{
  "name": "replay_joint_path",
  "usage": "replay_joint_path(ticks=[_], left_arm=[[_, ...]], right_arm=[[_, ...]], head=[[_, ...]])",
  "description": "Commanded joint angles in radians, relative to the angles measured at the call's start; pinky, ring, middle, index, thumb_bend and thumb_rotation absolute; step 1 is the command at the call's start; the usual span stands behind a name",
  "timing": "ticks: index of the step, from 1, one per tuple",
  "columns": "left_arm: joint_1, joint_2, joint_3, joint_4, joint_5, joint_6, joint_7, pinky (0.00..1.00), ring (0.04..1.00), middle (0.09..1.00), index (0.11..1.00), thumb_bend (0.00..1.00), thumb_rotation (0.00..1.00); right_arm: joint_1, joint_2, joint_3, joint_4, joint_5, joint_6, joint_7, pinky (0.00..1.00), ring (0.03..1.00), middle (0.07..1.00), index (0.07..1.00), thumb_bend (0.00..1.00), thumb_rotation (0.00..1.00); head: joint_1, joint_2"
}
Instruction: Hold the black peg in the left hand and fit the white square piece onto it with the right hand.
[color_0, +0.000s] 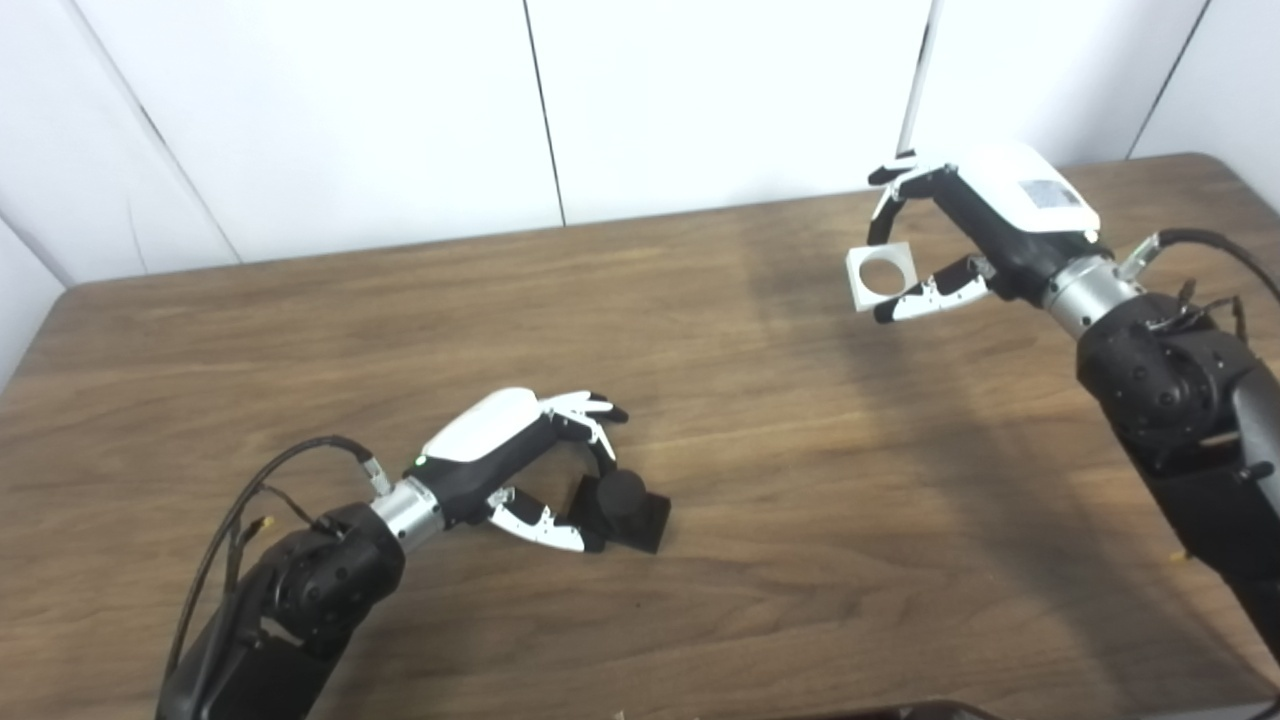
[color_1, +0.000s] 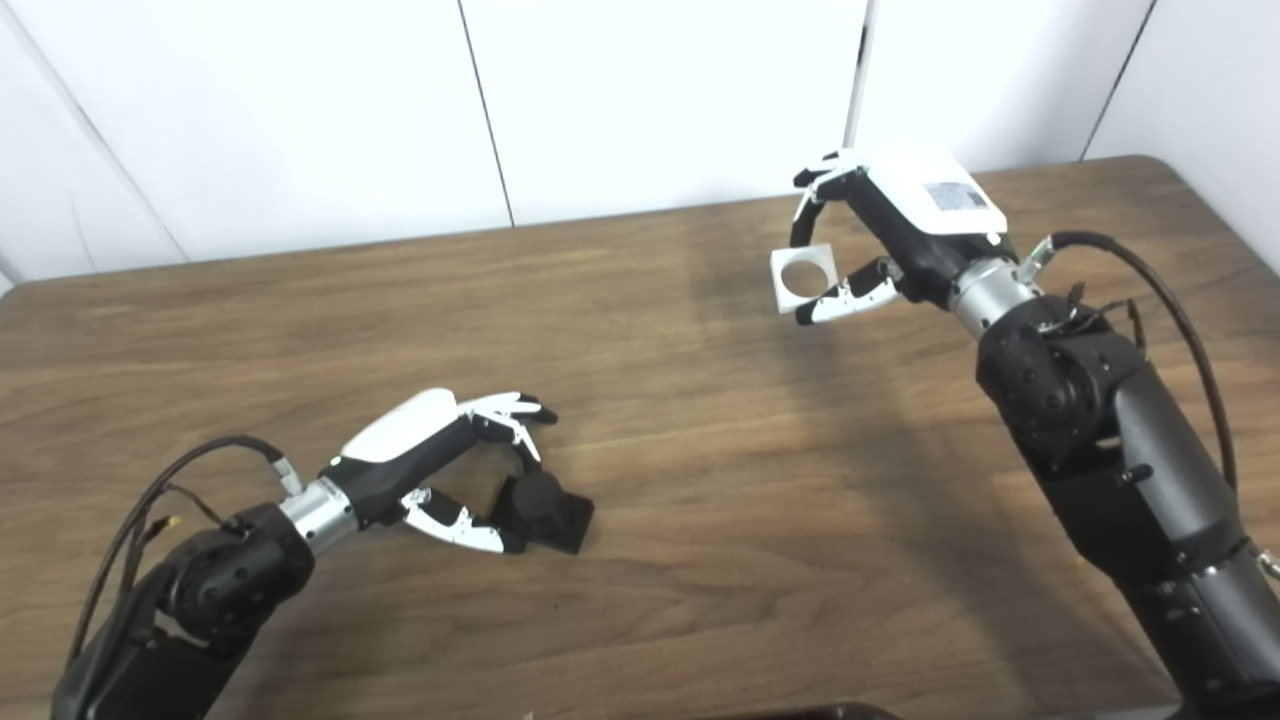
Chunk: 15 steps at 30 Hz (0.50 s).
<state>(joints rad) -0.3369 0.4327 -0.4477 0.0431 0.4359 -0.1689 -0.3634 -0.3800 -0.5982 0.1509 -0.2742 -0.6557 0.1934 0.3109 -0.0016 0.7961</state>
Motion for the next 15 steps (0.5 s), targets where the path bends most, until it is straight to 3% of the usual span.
replay_joint_path(ticks=[1, 13, 15], left_arm=[[0.021, 0.0, -0.037, 0.04, 0.06, 0.025, -0.043, 0.91, 0.936, 0.874, 0.488, 0.52, 0.08], [0.01, -0.006, -0.039, 0.04, 0.072, 0.04, -0.051, 0.92, 0.936, 0.877, 0.488, 0.52, 0.08], [0.009, -0.005, -0.039, 0.038, 0.069, 0.044, -0.054, 0.92, 0.938, 0.878, 0.488, 0.52, 0.08]], right_arm=[[-0.029, -0.002, -0.018, -0.059, 0.0, 0.006, 0.008, 0.82, 0.876, 0.814, 0.48, 0.52, 0.14], [-0.024, 0.037, -0.017, -0.163, 0.021, 0.018, 0.079, 0.79, 0.889, 0.833, 0.48, 0.52, 0.14], [-0.026, 0.047, -0.013, -0.186, 0.025, 0.029, 0.1, 0.81, 0.891, 0.835, 0.48, 0.52, 0.14]], head=[[0.009, 0.001], [0.017, 0.002], [0.048, 0.007]])
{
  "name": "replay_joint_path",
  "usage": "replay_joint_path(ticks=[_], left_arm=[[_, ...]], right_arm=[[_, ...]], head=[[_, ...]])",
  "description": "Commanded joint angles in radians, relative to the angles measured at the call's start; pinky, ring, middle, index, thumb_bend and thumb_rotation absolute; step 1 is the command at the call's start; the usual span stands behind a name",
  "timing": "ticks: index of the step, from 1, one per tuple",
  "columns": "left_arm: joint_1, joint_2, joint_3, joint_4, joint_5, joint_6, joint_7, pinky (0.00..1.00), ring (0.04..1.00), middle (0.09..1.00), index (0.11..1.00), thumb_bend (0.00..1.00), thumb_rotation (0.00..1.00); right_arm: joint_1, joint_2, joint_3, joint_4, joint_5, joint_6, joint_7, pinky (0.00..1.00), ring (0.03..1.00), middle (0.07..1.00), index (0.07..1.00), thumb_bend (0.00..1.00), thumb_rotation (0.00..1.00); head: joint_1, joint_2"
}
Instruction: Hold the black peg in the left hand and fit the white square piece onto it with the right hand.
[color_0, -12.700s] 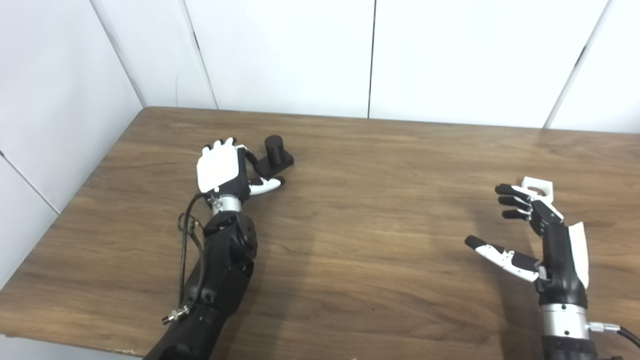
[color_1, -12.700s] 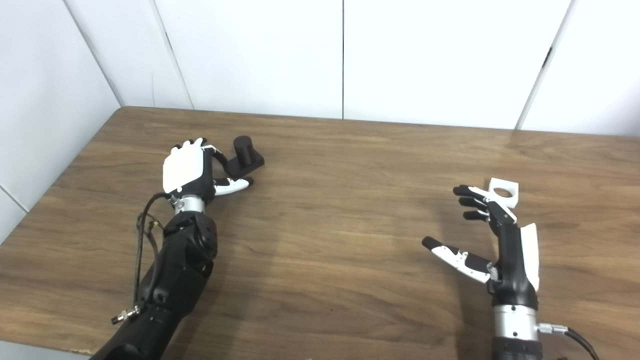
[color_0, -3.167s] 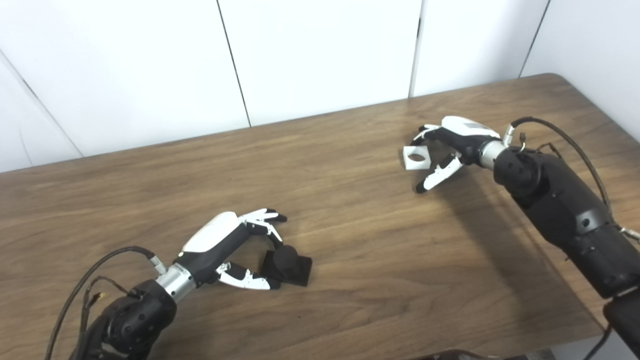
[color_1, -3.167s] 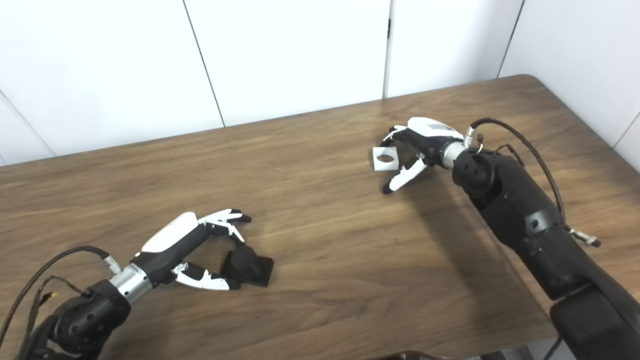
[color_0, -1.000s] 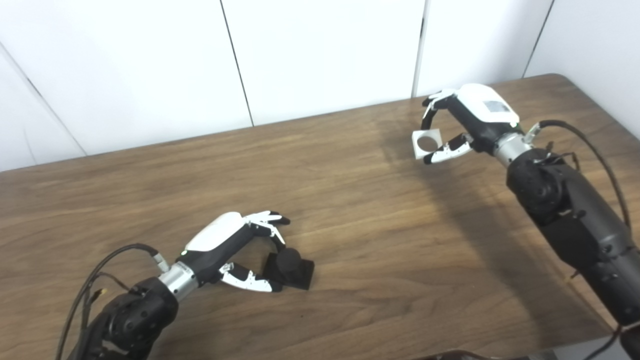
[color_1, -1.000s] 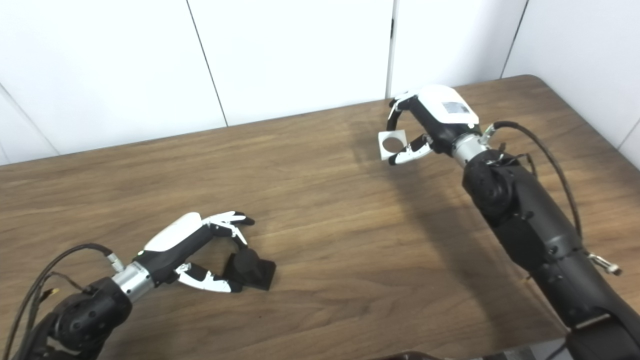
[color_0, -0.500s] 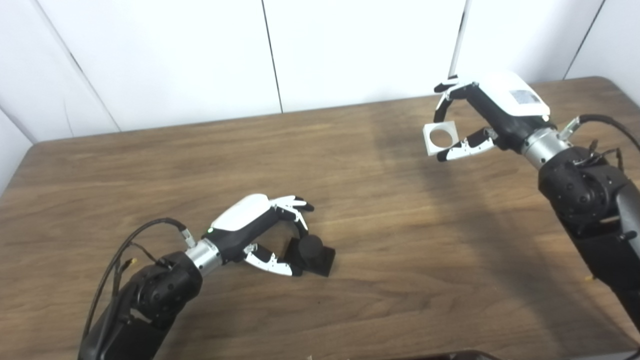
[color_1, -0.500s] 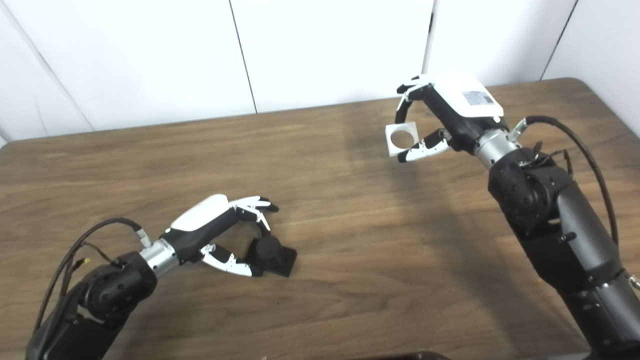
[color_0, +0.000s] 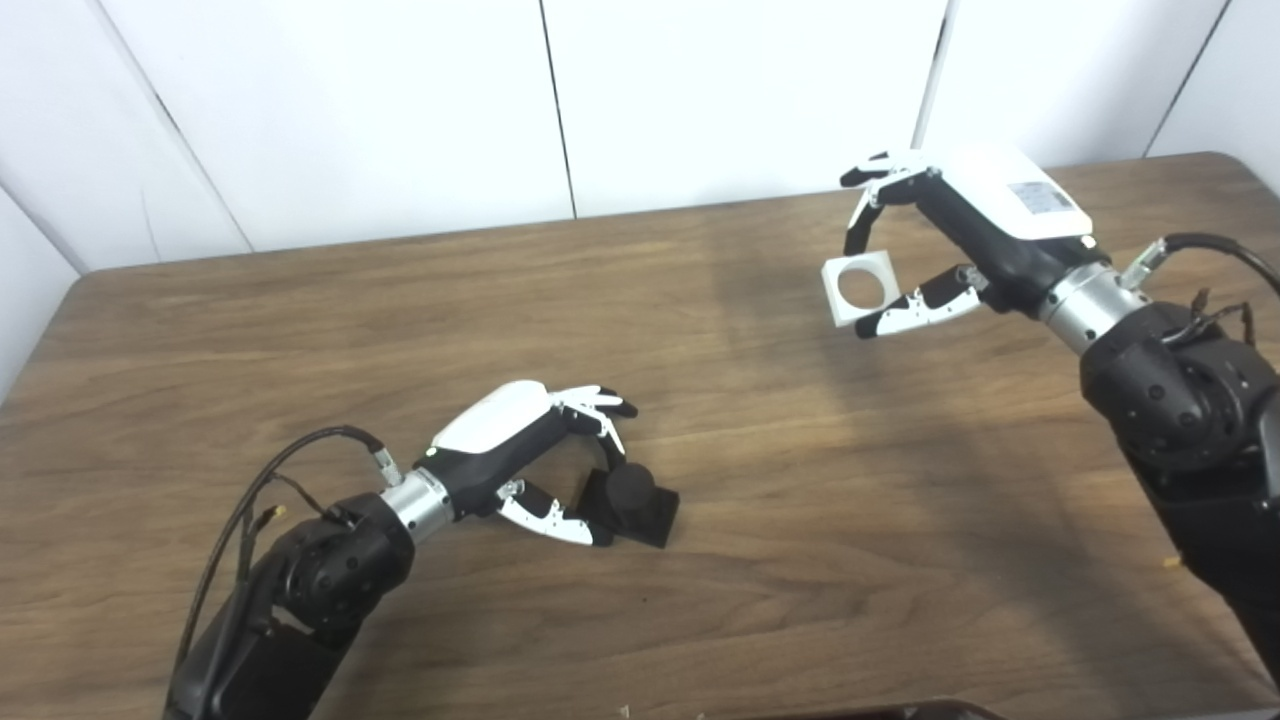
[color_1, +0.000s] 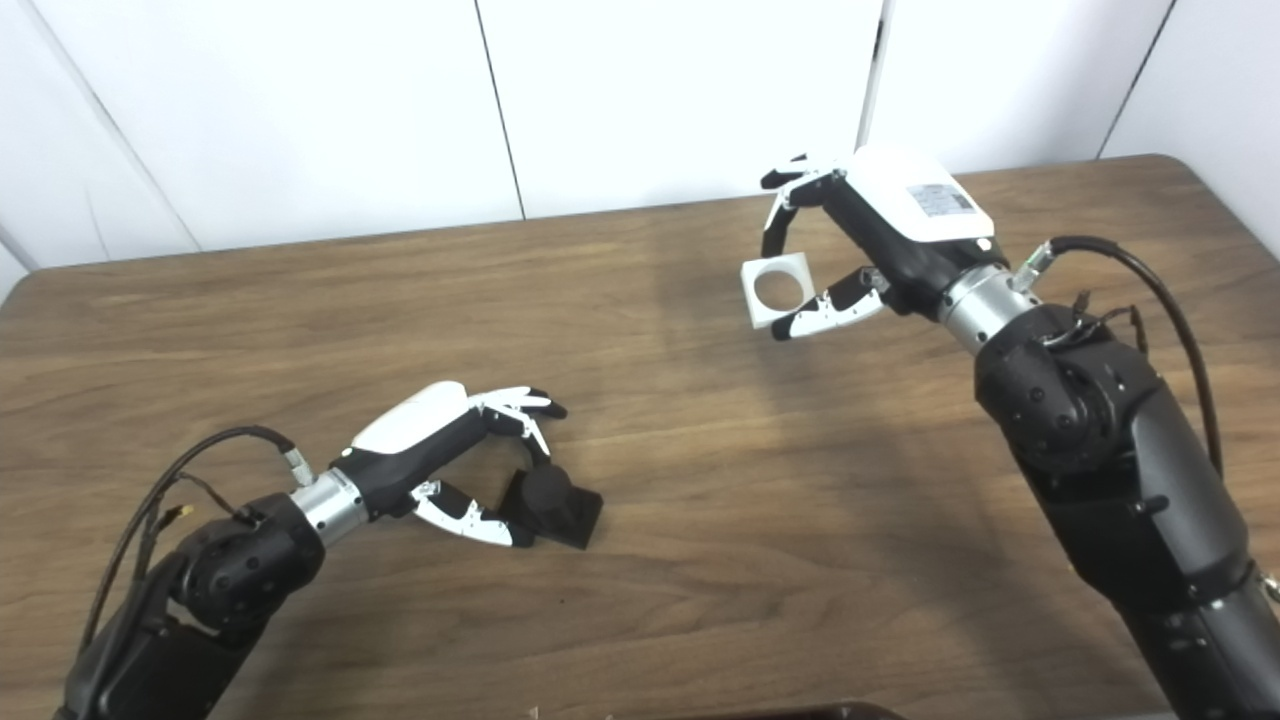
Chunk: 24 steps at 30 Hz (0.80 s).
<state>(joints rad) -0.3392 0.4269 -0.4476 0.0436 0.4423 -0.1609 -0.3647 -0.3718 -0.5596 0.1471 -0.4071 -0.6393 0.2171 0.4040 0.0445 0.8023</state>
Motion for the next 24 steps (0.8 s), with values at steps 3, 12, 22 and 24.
replay_joint_path(ticks=[3, 12, 22, 24], left_arm=[[0.01, 0.002, -0.039, 0.036, 0.063, 0.038, -0.054, 0.9, 0.939, 0.88, 0.488, 0.52, 0.08], [0.008, -0.001, -0.04, 0.035, 0.069, 0.038, -0.052, 0.91, 0.936, 0.878, 0.488, 0.52, 0.08], [0.012, -0.011, -0.04, 0.038, 0.065, 0.051, -0.047, 0.92, 0.938, 0.875, 0.487, 0.52, 0.08], [0.012, -0.013, -0.043, 0.04, 0.068, 0.051, -0.047, 0.92, 0.936, 0.875, 0.488, 0.52, 0.08]], right_arm=[[-0.036, 0.022, -0.002, -0.075, 0.01, 0.001, 0.028, 0.81, 0.886, 0.835, 0.48, 0.52, 0.14], [-0.057, 0.059, 0.038, -0.129, 0.016, 0.026, 0.128, 0.84, 0.899, 0.841, 0.48, 0.52, 0.14], [-0.083, 0.126, 0.087, -0.183, 0.002, 0.079, 0.214, 0.89, 0.919, 0.834, 0.479, 0.52, 0.14], [-0.083, 0.148, 0.097, -0.19, 0.001, 0.085, 0.222, 0.9, 0.92, 0.833, 0.479, 0.52, 0.14]], head=[[0.008, 0.003], [0.024, 0.008], [0.036, 0.016], [0.038, 0.017]])
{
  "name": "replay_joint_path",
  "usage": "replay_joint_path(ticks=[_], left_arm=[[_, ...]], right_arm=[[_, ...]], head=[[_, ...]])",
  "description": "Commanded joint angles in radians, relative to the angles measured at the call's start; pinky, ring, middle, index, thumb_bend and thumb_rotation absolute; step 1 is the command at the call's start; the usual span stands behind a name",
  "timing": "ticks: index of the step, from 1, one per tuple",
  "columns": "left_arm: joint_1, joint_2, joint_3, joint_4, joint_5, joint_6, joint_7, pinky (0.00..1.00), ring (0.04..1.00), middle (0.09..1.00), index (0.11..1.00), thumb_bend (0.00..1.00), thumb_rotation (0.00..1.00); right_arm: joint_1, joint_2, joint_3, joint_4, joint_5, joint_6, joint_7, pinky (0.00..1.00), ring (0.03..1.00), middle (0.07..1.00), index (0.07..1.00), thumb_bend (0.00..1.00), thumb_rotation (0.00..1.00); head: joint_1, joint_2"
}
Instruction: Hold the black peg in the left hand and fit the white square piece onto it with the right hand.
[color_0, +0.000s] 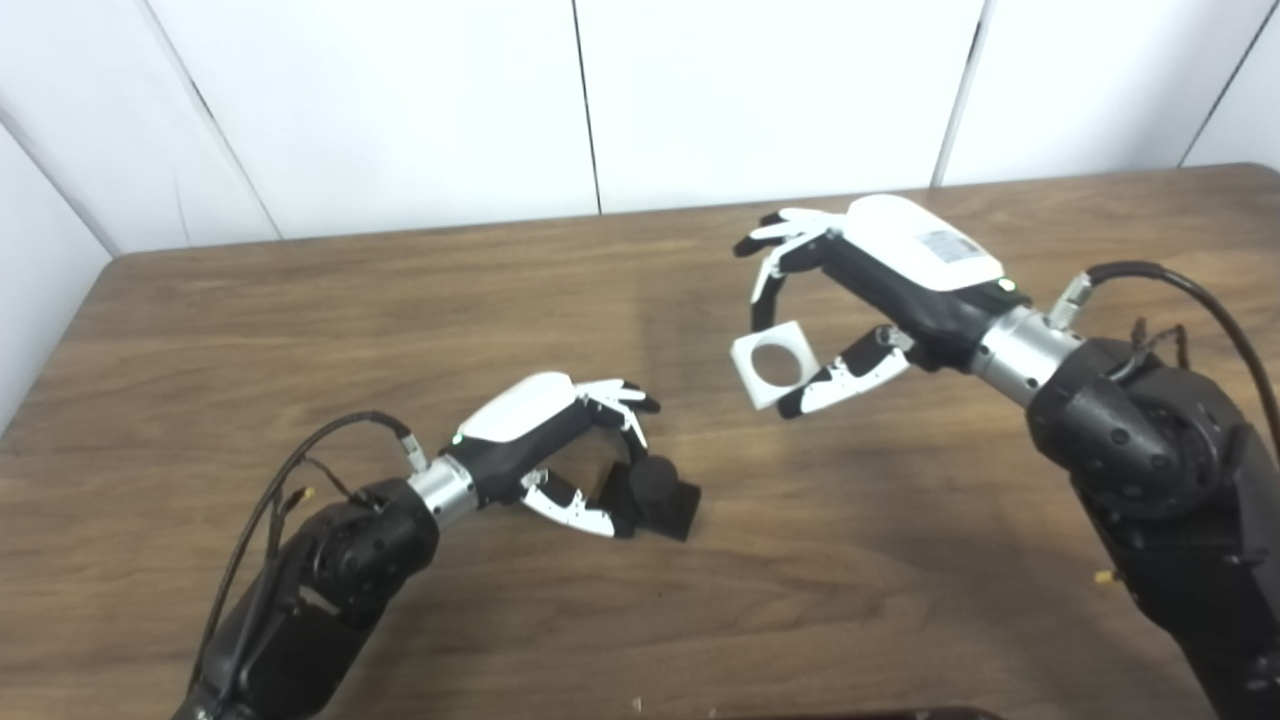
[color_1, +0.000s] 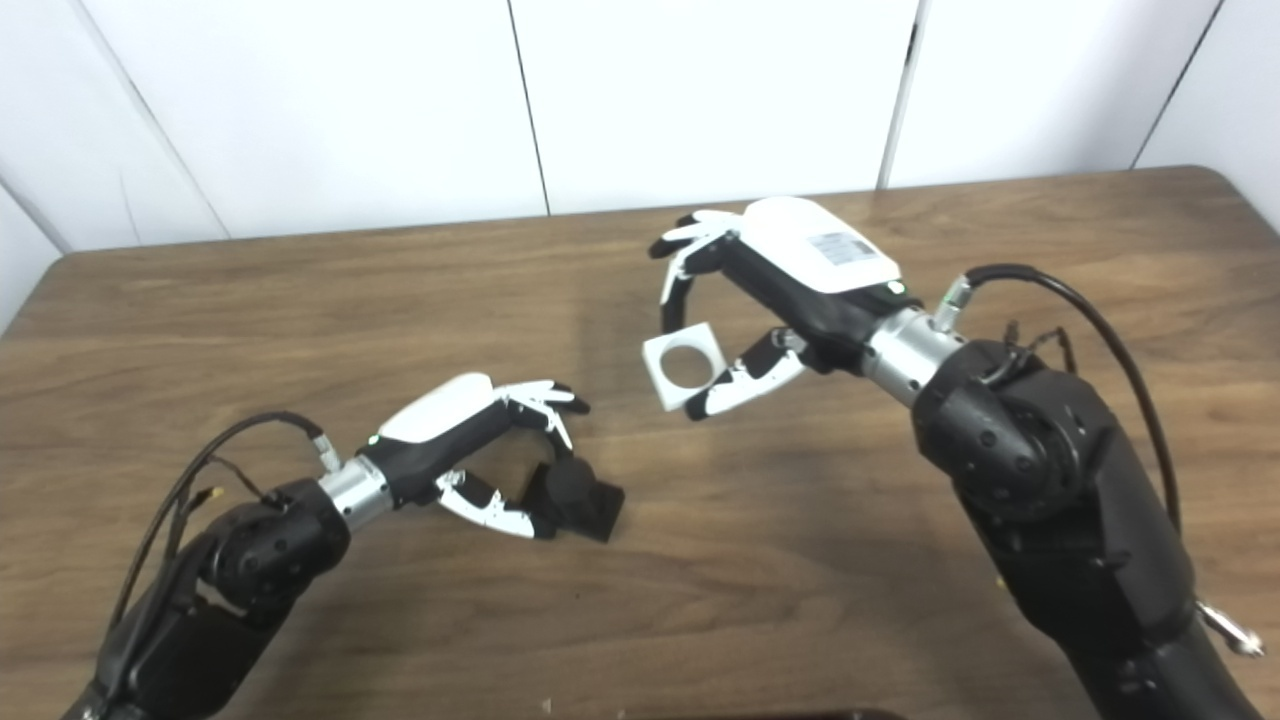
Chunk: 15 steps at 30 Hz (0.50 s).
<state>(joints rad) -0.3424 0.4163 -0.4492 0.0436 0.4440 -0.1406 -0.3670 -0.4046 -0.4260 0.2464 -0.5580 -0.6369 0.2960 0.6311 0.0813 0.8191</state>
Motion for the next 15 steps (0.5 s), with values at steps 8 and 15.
replay_joint_path(ticks=[8, 15], left_arm=[[0.01, -0.013, -0.048, 0.046, 0.069, 0.035, -0.044, 0.92, 0.935, 0.874, 0.487, 0.52, 0.08], [0.008, -0.018, -0.051, 0.043, 0.071, 0.039, -0.043, 0.94, 0.936, 0.875, 0.487, 0.52, 0.08]], right_arm=[[-0.061, 0.074, 0.044, -0.043, -0.015, 0.012, 0.029, 0.89, 0.915, 0.834, 0.478, 0.52, 0.14], [-0.088, 0.124, 0.103, -0.04, -0.056, 0.04, 0.08, 0.89, 0.911, 0.828, 0.478, 0.52, 0.14]], head=[[0.01, 0.004], [0.028, 0.007]])
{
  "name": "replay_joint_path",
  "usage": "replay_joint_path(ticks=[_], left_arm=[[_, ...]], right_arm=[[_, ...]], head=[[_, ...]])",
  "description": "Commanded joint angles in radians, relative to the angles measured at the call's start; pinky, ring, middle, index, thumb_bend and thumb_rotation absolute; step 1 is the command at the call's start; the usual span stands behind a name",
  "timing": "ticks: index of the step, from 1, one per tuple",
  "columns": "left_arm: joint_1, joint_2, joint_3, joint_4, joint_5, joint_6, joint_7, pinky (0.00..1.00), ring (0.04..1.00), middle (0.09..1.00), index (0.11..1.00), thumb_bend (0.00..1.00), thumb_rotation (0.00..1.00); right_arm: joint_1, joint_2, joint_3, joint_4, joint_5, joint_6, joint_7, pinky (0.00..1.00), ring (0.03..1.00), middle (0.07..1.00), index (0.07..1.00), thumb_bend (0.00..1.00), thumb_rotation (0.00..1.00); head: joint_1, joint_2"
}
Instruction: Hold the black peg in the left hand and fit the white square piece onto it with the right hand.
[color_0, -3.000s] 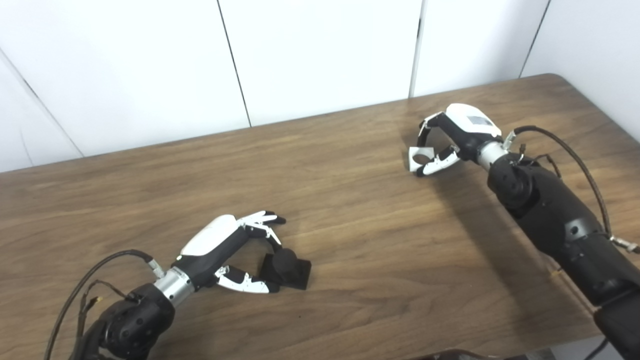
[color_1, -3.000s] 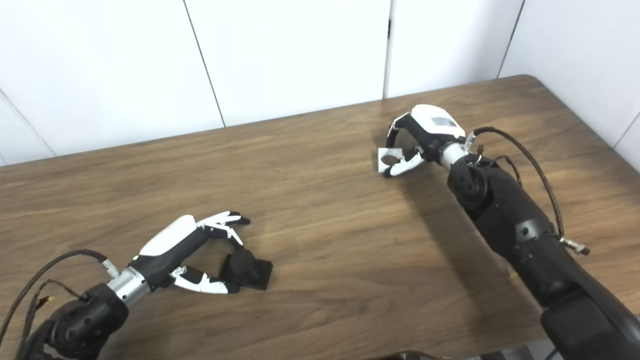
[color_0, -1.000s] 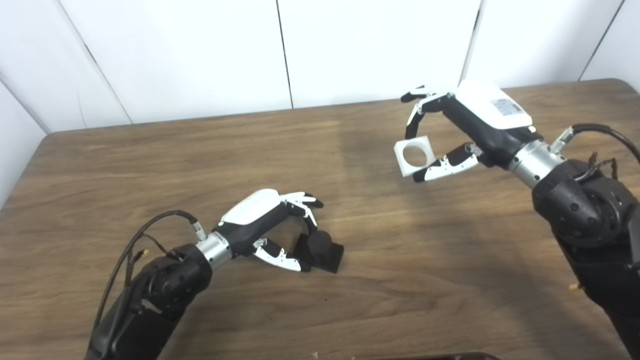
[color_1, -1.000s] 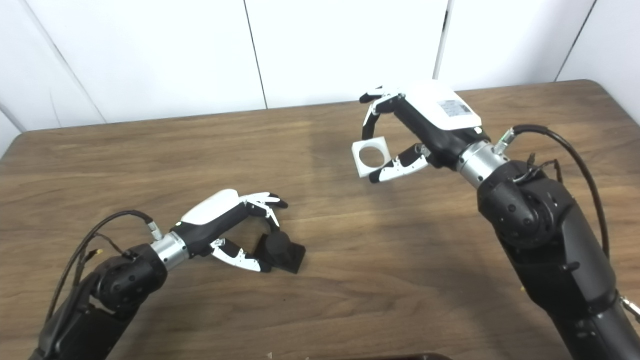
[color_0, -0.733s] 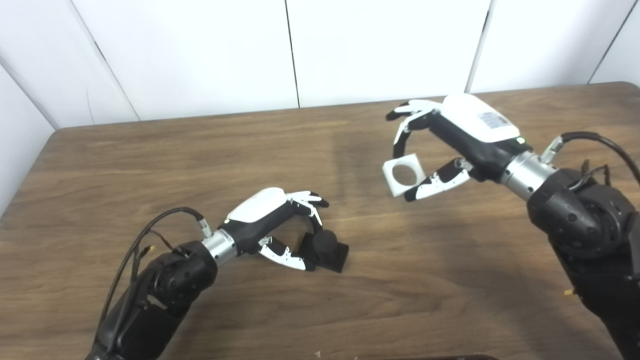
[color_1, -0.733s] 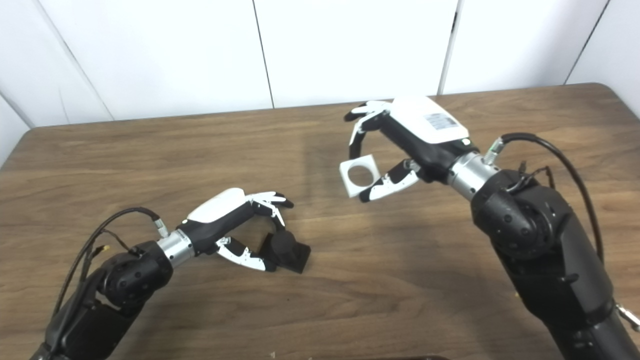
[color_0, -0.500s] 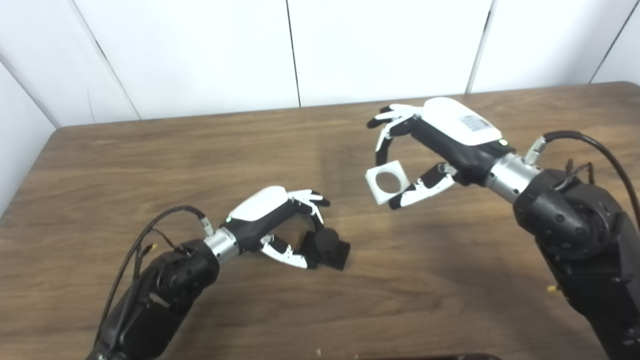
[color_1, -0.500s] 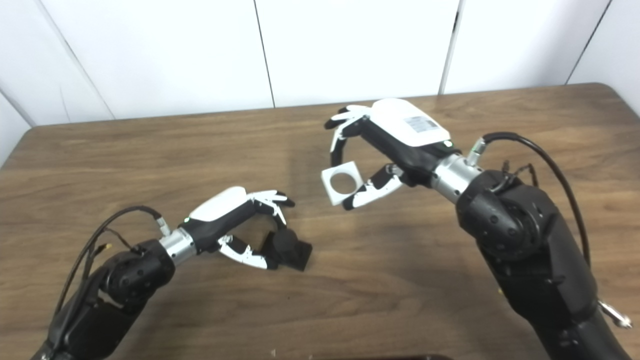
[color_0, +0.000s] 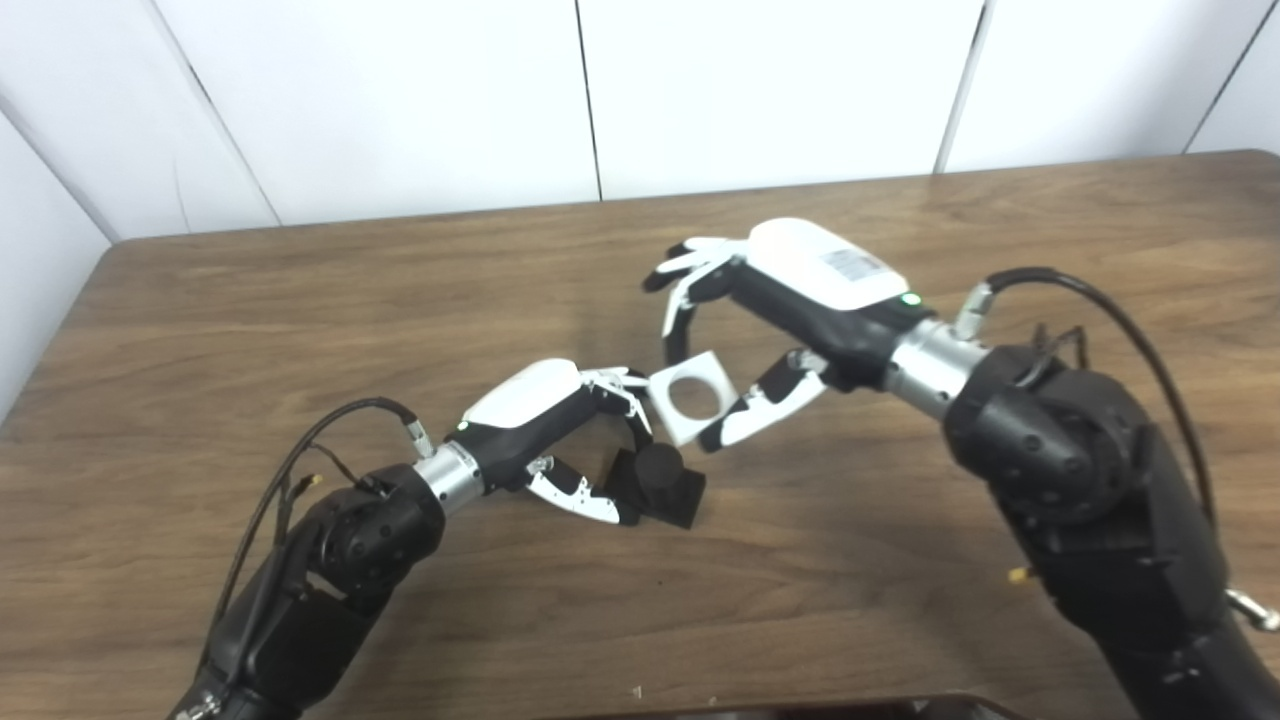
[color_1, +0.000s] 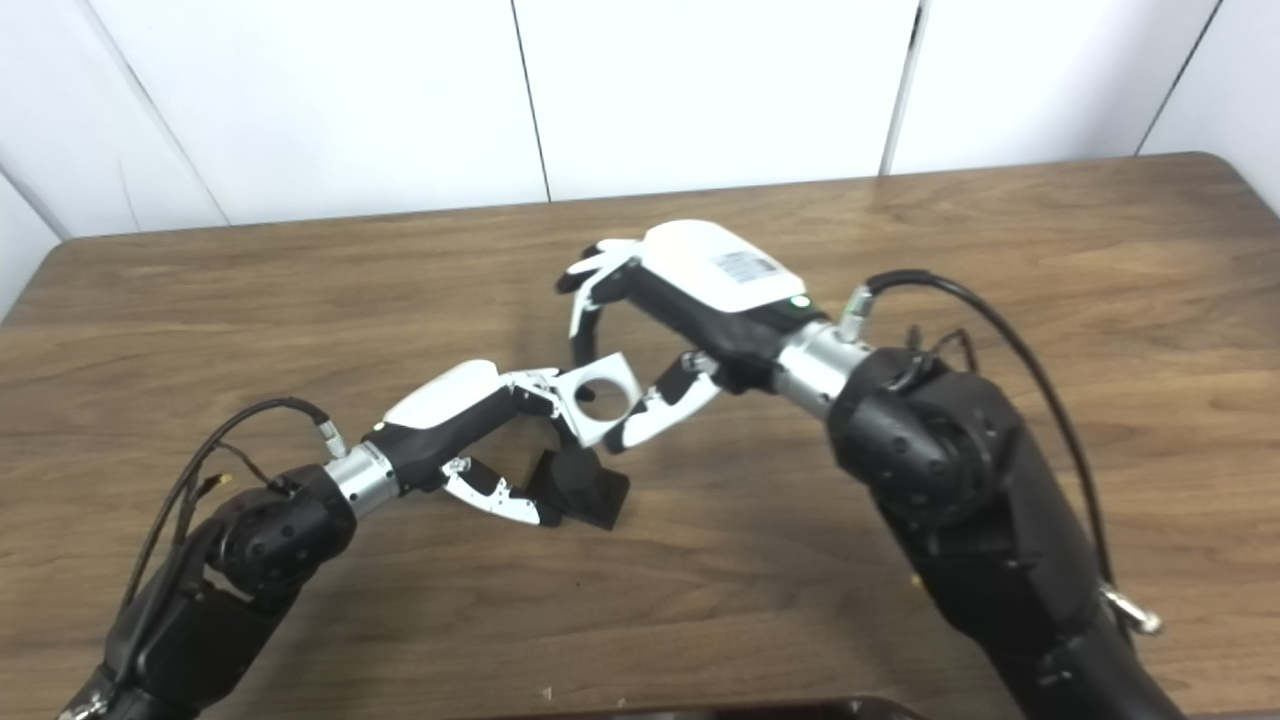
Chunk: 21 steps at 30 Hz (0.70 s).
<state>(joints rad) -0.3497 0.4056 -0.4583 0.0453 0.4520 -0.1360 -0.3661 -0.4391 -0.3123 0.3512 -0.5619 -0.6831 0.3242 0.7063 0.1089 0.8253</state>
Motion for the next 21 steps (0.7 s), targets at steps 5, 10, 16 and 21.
replay_joint_path(ticks=[5, 10, 16, 21], left_arm=[[0.015, -0.008, -0.04, 0.04, 0.067, 0.036, -0.042, 0.94, 0.94, 0.874, 0.487, 0.52, 0.08], [0.015, -0.008, -0.041, 0.041, 0.072, 0.033, -0.039, 0.93, 0.941, 0.871, 0.488, 0.52, 0.08], [0.014, -0.006, -0.042, 0.041, 0.077, 0.022, -0.034, 0.92, 0.934, 0.863, 0.488, 0.52, 0.08], [0.01, -0.007, -0.042, 0.04, 0.073, 0.03, -0.039, 0.93, 0.937, 0.863, 0.488, 0.52, 0.08]], right_arm=[[-0.062, 0.027, 0.023, -0.029, -0.027, 0.017, 0.033, 0.89, 0.909, 0.823, 0.478, 0.52, 0.14], [-0.056, 0.038, 0.037, -0.018, -0.031, 0.022, 0.046, 0.89, 0.908, 0.813, 0.478, 0.52, 0.14], [-0.036, 0.046, 0.045, -0.002, -0.029, 0.013, 0.036, 0.89, 0.897, 0.804, 0.478, 0.52, 0.14], [-0.03, 0.047, 0.045, 0.015, -0.022, -0.001, 0.027, 0.88, 0.896, 0.812, 0.478, 0.52, 0.14]], head=[[0.01, 0.003], [0.017, 0.004], [0.018, 0.005], [0.024, 0.009]])
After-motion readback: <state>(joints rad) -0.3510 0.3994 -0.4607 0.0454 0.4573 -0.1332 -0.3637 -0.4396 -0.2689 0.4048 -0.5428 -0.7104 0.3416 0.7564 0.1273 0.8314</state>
